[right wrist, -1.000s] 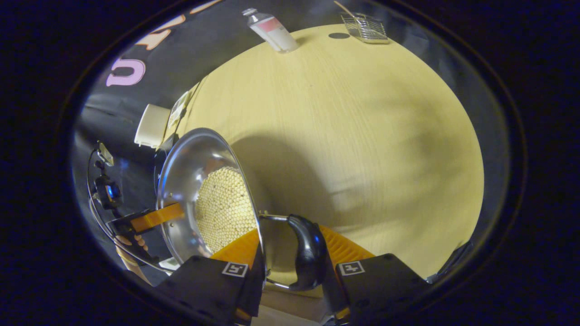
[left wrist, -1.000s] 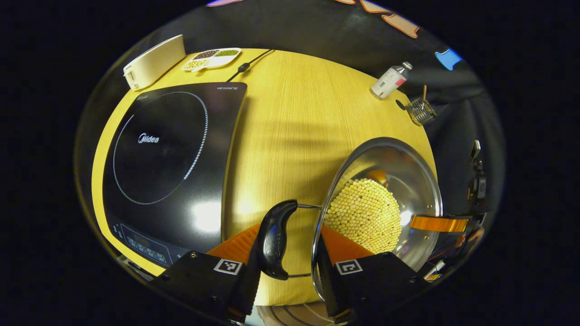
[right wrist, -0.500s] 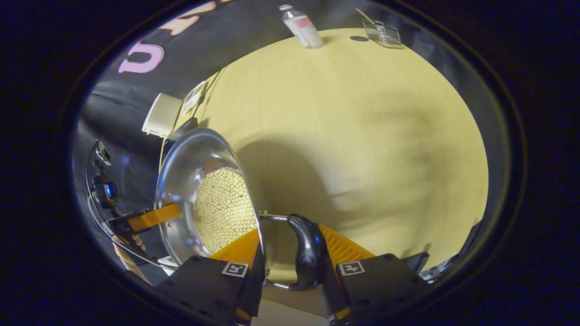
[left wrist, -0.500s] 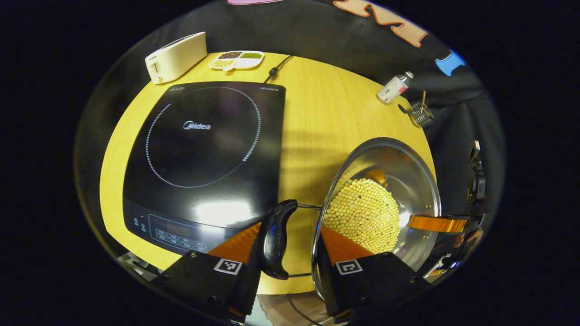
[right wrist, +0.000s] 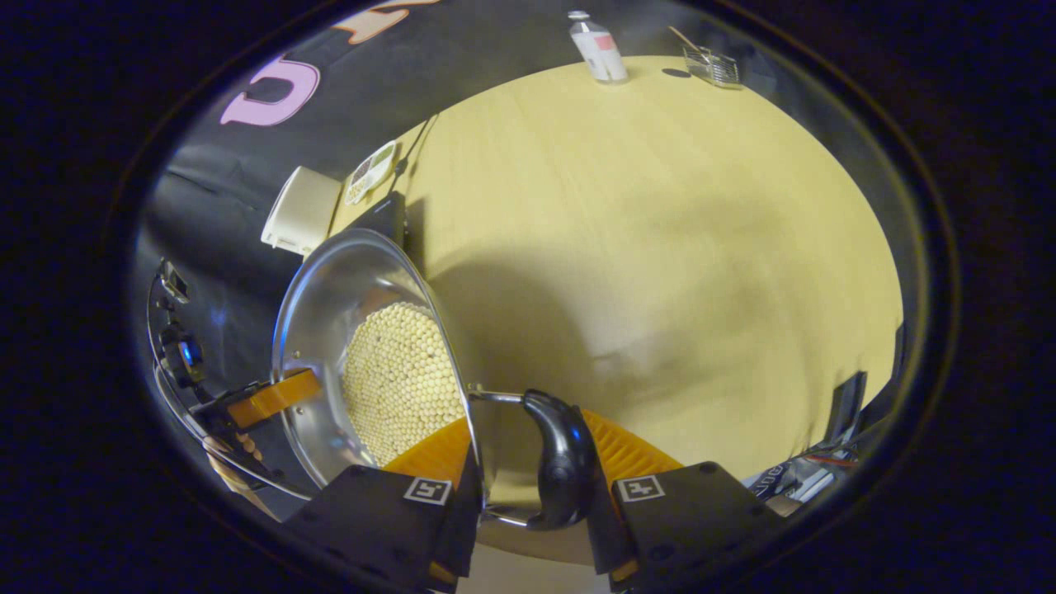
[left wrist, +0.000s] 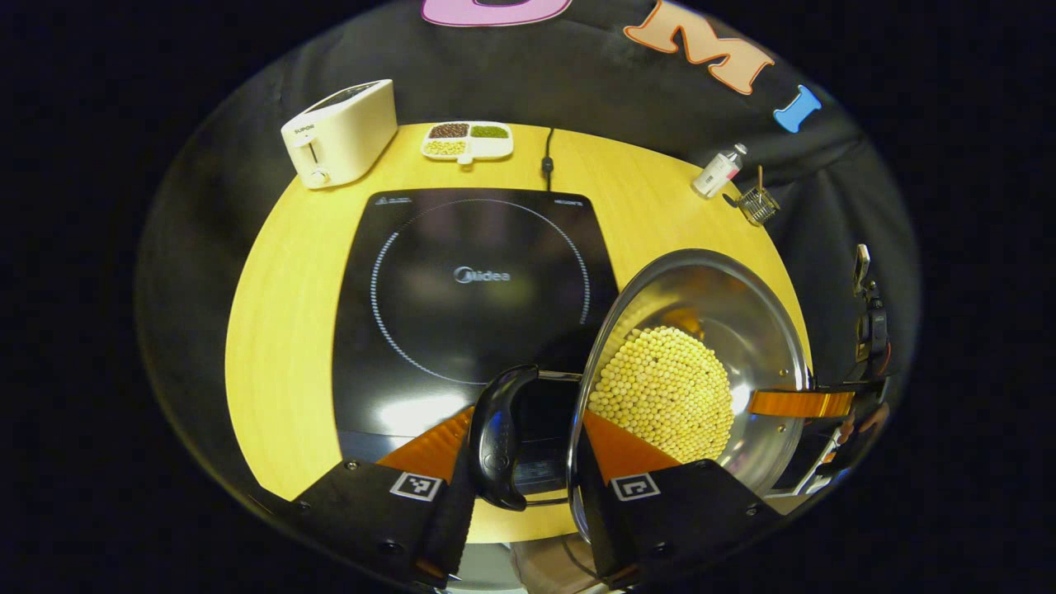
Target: First push the handle of the pot to place it horizontally, then grasp the pot with both hands and set it on the induction cooktop.
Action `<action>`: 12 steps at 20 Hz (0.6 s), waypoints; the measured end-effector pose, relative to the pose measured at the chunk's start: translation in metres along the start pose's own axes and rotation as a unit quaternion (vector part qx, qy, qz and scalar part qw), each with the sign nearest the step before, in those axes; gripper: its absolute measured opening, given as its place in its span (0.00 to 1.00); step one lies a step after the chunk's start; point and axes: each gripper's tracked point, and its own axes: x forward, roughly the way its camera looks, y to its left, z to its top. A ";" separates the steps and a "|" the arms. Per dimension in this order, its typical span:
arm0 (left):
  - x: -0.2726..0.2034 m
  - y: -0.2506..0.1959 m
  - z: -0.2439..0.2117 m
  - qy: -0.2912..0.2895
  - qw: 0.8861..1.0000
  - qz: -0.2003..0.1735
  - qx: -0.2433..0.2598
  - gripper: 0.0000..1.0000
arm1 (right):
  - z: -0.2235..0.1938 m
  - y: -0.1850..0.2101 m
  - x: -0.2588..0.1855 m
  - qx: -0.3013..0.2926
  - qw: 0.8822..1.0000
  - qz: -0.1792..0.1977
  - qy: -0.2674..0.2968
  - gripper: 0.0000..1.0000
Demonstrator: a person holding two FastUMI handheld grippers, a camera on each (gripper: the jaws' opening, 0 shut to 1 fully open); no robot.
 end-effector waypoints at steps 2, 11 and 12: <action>-0.002 0.021 -0.001 -0.001 1.000 -0.003 -0.004 0.60 | -0.002 0.020 0.005 -0.005 1.000 -0.005 -0.004 0.52; -0.007 0.088 0.010 -0.023 0.999 -0.003 -0.028 0.60 | 0.003 0.084 0.024 -0.035 0.999 -0.018 -0.008 0.52; -0.006 0.094 0.013 -0.027 0.999 -0.001 -0.029 0.60 | 0.006 0.090 0.028 -0.038 0.999 -0.018 -0.005 0.52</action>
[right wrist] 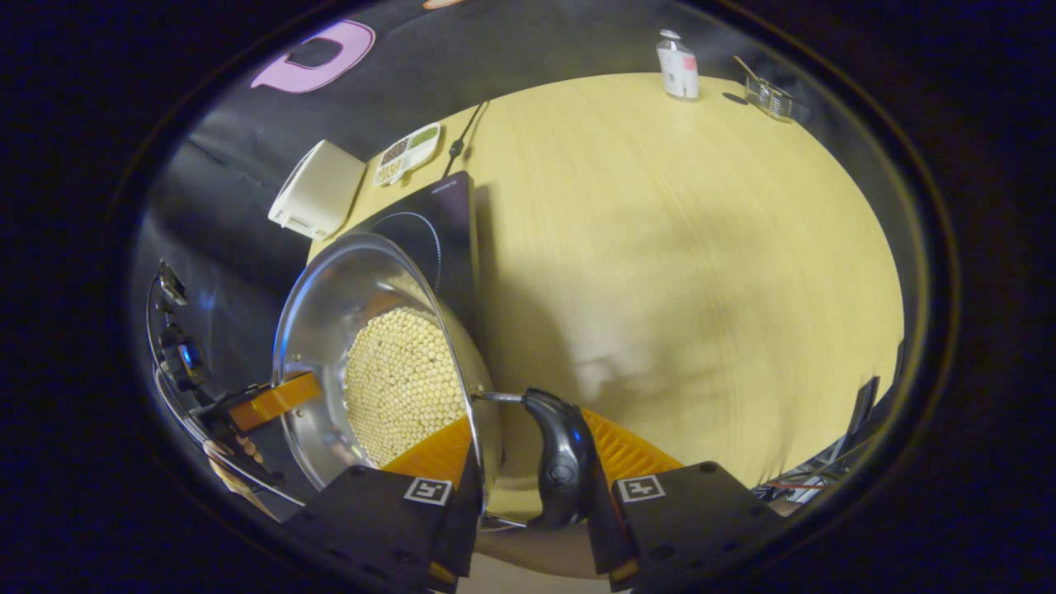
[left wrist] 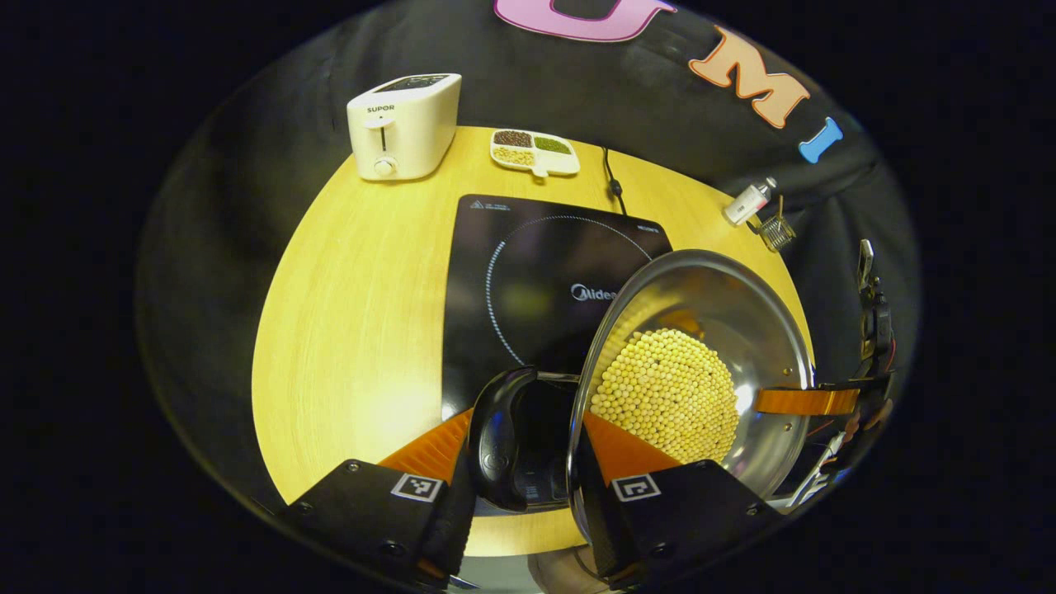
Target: First push the handle of the pot to place it horizontally, then grasp the pot with both hands and set it on the induction cooktop.
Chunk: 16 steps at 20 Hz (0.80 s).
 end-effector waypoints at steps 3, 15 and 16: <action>0.002 0.017 0.011 -0.008 1.000 0.007 -0.001 0.60 | 0.015 0.016 0.010 -0.007 1.000 0.002 0.001 0.58; 0.025 0.054 0.065 -0.048 0.999 0.015 -0.022 0.60 | 0.083 0.059 0.034 -0.035 0.999 -0.007 -0.019 0.52; 0.028 0.056 0.068 -0.050 0.998 0.017 -0.018 0.60 | 0.086 0.061 0.040 -0.032 0.999 -0.007 -0.017 0.52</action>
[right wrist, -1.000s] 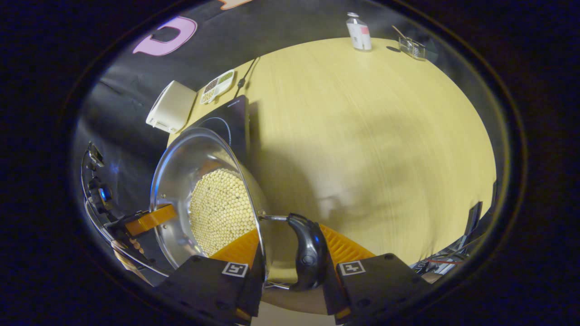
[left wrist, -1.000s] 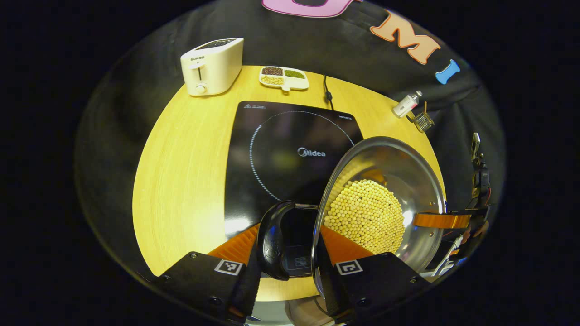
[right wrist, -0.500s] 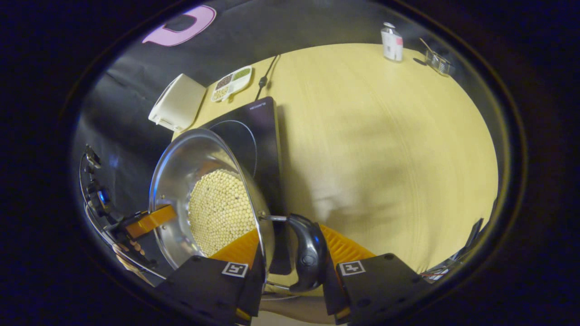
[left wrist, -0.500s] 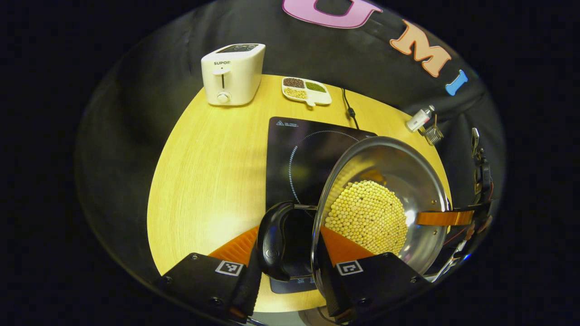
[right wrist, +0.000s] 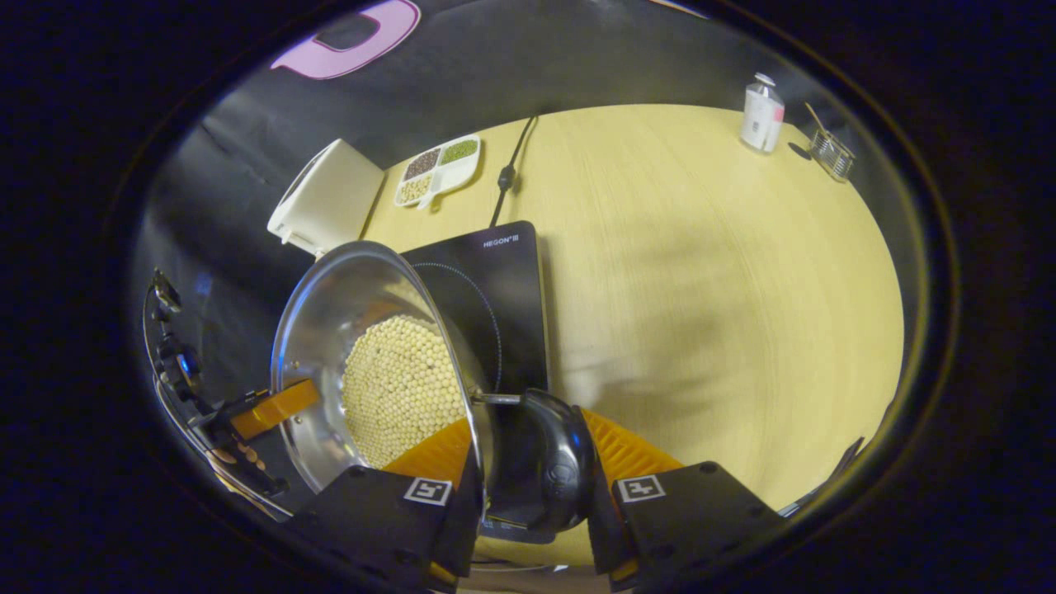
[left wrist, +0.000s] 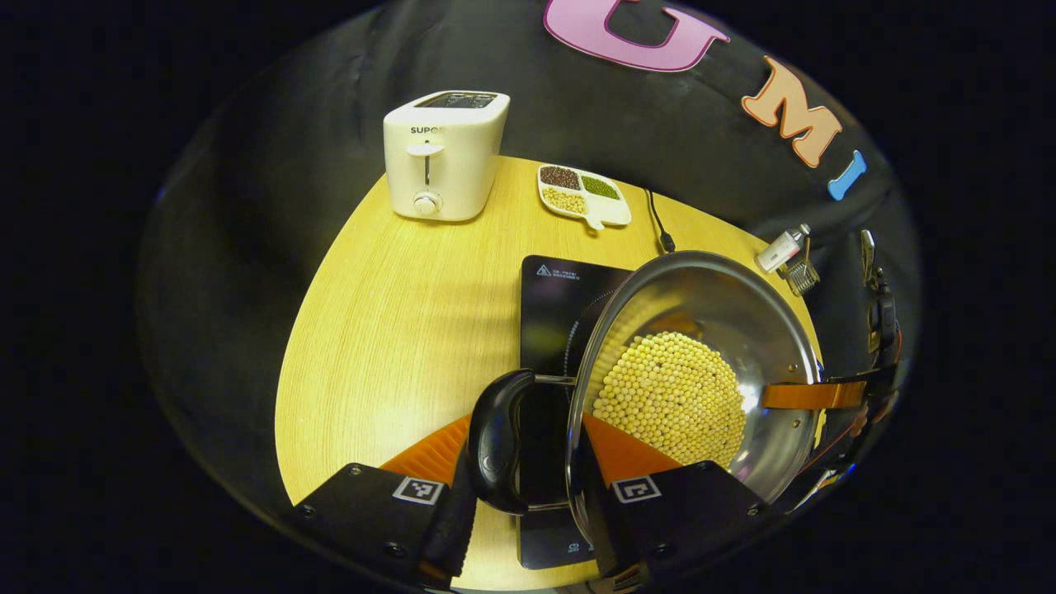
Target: First push the handle of the pot to place it horizontally, then grasp the pot with both hands and set it on the induction cooktop.
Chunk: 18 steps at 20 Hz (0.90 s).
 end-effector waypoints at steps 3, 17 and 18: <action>0.008 0.000 0.003 0.004 1.000 0.003 0.008 0.60 | 0.005 -0.001 0.013 0.004 1.000 0.000 0.006 0.52; 0.024 -0.011 -0.021 0.017 0.994 -0.039 -0.101 0.63 | 0.002 0.002 0.021 0.019 1.000 0.008 0.020 0.55; 0.027 -0.007 -0.021 0.013 0.995 -0.036 -0.097 0.62 | 0.002 0.003 0.021 0.018 1.000 0.009 0.017 0.55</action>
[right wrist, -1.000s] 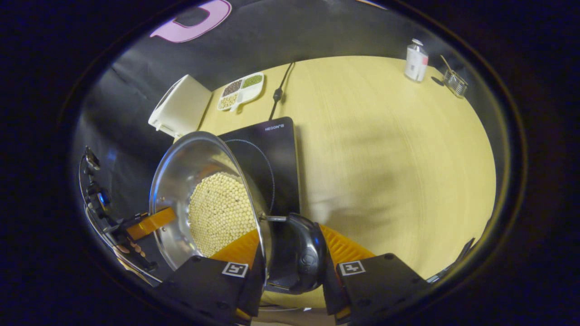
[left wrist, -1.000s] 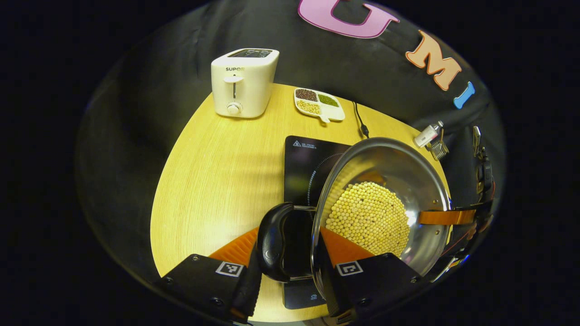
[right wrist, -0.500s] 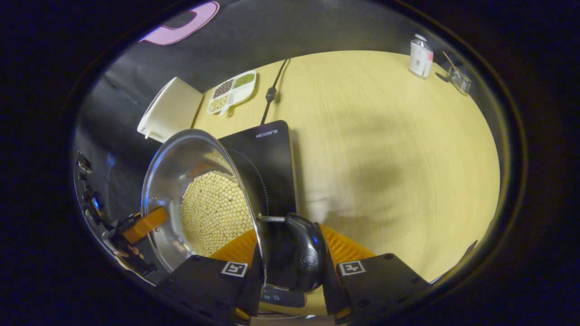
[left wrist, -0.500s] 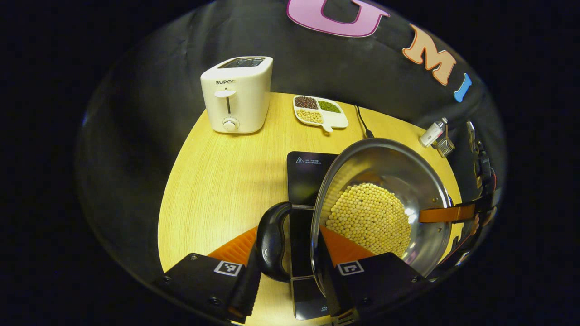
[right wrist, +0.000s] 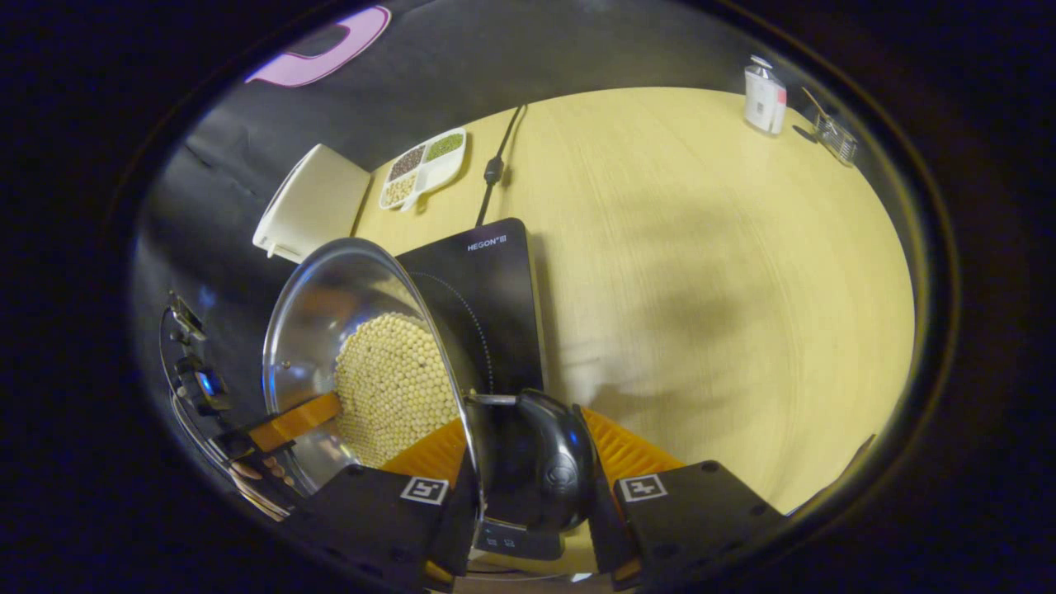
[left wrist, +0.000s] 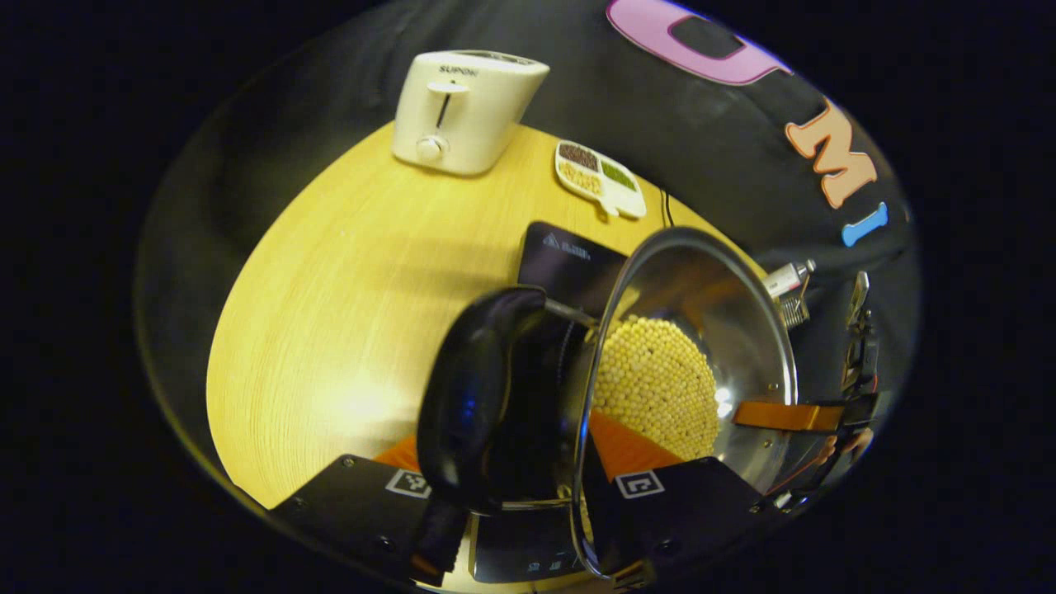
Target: First push the handle of the pot to place it horizontally, then grasp the pot with both hands and set it on the induction cooktop.
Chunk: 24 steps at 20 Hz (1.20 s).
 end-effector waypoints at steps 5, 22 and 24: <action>-0.009 0.002 0.020 -0.060 0.998 0.022 0.016 0.63 | -0.004 0.005 0.004 -0.021 1.000 0.011 -0.005 0.56; -0.153 -0.049 0.065 -0.271 0.948 0.138 0.098 0.97 | 0.053 -0.021 -0.149 -0.089 0.962 0.038 -0.256 0.99; -0.177 -0.075 0.062 -0.296 0.937 0.151 0.106 0.97 | 0.057 -0.030 -0.176 -0.107 0.953 0.043 -0.282 0.99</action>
